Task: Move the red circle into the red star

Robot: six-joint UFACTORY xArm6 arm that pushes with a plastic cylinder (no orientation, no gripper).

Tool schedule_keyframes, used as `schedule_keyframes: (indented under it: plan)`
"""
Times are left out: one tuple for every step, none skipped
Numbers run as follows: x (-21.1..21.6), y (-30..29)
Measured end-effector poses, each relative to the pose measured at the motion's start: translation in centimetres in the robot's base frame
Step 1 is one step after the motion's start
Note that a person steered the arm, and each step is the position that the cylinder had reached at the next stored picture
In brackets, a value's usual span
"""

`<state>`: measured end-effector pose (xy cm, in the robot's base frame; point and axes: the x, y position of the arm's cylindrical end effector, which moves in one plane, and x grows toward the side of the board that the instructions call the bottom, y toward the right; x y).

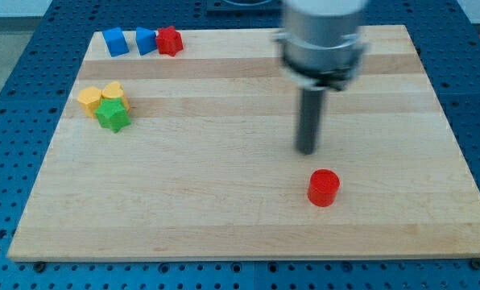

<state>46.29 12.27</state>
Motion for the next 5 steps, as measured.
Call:
schedule_keyframes:
  plan:
    - [3.1,6.5]
    - [7.4,3.6]
    - [7.9,-4.5]
    - [9.5,-11.5]
    - [14.4,-12.2]
